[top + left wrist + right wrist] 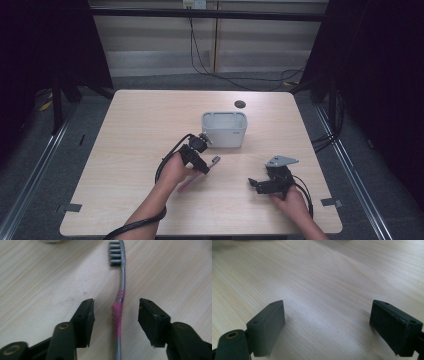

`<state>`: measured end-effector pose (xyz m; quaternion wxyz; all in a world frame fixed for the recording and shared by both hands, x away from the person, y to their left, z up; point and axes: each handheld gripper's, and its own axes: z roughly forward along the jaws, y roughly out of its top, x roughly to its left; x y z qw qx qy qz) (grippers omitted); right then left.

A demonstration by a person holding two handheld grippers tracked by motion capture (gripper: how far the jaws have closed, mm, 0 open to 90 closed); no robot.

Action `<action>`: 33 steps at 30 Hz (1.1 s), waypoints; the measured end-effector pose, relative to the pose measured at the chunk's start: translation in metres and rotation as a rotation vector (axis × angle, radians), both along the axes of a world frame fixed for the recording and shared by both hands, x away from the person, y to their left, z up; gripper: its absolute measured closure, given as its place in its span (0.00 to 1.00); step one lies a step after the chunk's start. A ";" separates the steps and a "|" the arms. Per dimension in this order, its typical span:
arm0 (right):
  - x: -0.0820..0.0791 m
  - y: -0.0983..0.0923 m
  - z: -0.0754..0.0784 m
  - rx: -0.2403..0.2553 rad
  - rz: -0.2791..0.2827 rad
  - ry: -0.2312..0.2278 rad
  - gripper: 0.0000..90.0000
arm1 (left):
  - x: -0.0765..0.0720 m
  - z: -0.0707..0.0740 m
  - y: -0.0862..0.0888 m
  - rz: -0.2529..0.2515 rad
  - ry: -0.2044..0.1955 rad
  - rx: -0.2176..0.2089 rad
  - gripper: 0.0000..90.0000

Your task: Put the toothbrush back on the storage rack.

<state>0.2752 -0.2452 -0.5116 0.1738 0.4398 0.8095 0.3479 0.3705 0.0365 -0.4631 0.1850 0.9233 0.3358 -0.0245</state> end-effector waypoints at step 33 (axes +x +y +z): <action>-0.007 -0.005 0.000 0.002 -0.011 0.003 0.14 | 0.002 -0.005 -0.014 0.017 0.023 0.095 0.89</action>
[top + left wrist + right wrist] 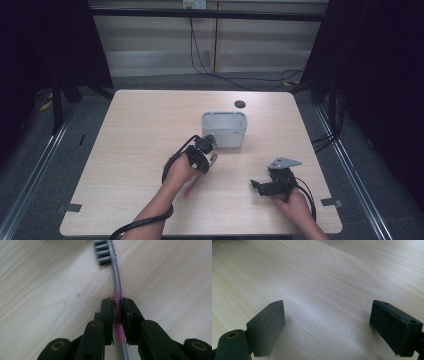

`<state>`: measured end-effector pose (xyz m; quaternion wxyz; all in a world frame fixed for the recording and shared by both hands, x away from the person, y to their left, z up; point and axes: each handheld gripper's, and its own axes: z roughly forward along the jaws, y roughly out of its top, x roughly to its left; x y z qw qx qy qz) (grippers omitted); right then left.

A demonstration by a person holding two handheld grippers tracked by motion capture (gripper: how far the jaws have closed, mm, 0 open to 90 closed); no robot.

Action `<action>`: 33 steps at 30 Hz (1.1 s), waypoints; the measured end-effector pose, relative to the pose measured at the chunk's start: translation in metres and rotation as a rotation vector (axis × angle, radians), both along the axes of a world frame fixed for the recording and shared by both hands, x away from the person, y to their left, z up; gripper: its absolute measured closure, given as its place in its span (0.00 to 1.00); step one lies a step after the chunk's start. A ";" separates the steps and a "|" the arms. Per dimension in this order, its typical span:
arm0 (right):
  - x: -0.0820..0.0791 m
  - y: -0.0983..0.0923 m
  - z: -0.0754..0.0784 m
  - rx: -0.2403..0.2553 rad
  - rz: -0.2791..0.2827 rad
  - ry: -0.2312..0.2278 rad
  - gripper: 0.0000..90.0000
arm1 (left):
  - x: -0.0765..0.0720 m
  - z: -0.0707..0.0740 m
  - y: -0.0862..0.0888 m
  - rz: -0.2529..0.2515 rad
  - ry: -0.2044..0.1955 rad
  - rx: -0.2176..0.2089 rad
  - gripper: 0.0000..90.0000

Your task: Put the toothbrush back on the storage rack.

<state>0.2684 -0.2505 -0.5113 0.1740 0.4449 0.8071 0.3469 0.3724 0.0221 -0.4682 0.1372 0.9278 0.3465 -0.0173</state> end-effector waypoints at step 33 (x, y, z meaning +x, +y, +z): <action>0.002 -0.001 0.000 0.003 0.022 -0.001 0.13 | 0.000 0.050 0.038 0.129 -0.160 -0.234 0.89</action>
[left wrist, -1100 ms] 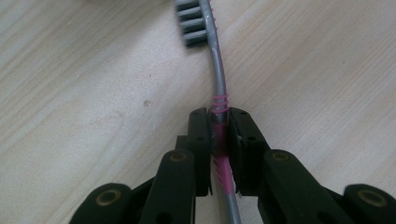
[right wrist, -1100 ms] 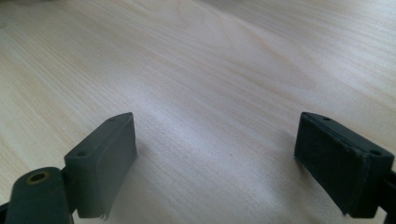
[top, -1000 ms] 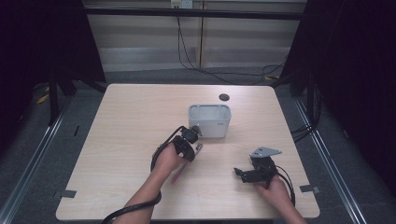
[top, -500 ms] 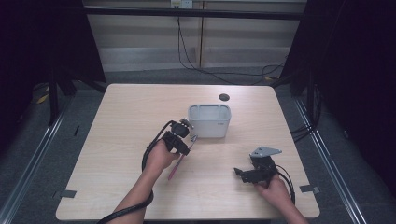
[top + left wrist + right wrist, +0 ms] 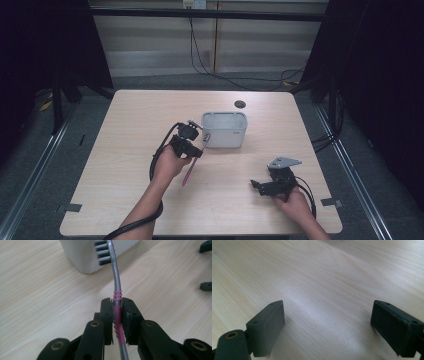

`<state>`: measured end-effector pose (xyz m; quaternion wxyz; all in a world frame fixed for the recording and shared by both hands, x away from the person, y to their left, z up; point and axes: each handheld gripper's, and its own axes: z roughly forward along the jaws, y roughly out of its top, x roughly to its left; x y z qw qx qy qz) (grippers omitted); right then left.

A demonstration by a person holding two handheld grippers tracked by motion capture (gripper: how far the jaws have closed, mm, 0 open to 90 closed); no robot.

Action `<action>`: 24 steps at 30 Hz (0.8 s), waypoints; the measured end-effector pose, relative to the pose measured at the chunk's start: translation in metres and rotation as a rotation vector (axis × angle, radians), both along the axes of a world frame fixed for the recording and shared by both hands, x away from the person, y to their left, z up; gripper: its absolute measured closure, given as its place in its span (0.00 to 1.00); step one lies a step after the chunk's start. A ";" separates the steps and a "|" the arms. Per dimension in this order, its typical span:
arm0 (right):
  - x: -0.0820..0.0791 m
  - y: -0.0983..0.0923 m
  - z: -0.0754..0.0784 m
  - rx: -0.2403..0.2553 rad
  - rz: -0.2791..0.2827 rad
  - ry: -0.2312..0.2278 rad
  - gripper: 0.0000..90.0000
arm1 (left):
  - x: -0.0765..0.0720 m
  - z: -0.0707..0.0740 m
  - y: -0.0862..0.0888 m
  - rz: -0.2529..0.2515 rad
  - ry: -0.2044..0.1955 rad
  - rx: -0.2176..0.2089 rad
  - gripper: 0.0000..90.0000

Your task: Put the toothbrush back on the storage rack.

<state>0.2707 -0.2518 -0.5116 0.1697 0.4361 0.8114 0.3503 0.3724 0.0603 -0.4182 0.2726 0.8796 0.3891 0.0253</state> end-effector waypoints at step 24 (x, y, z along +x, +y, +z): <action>0.000 0.000 0.000 0.001 0.001 0.000 0.13 | -0.012 0.018 0.006 -0.031 0.002 -0.037 0.89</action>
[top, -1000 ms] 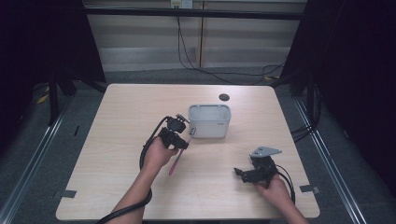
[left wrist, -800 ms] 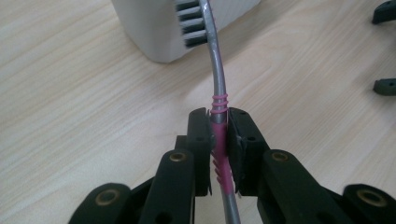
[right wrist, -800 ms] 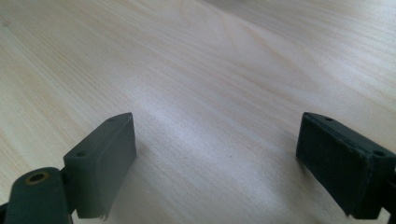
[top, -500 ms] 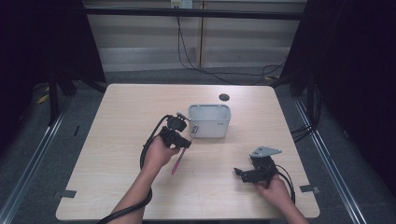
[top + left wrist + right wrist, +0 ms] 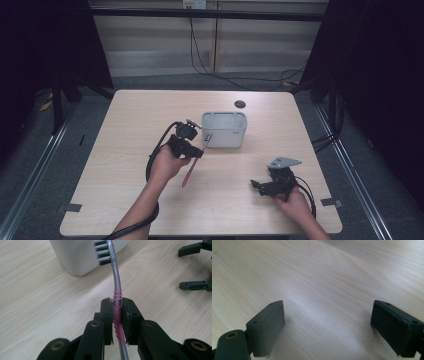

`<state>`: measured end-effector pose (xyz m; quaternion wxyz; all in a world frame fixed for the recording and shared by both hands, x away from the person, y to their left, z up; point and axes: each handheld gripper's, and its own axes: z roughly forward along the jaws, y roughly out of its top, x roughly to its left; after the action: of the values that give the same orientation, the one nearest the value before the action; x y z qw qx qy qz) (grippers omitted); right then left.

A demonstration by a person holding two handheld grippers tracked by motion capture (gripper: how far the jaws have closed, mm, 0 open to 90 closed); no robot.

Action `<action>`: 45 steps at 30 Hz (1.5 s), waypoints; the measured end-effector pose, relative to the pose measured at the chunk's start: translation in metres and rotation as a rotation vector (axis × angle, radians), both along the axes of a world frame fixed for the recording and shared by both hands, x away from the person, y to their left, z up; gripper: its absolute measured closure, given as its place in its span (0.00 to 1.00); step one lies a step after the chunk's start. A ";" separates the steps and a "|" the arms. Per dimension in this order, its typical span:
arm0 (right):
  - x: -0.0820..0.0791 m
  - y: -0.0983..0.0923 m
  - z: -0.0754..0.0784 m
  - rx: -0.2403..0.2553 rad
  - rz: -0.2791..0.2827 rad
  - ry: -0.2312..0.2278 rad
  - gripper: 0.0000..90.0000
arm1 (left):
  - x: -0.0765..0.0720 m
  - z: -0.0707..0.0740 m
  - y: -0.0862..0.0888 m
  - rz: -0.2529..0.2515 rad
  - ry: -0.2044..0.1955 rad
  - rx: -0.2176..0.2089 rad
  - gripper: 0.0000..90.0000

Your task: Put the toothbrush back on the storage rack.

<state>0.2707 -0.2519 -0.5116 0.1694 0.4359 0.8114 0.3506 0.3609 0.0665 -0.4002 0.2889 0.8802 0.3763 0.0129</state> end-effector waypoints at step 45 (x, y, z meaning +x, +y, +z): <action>0.000 0.000 0.000 0.000 0.001 0.000 0.13 | 0.011 0.042 0.016 0.124 -0.197 -0.167 0.89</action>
<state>0.2708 -0.2519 -0.5116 0.1692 0.4356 0.8117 0.3505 0.3721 0.0827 -0.3586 0.3952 0.8228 0.3993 0.0857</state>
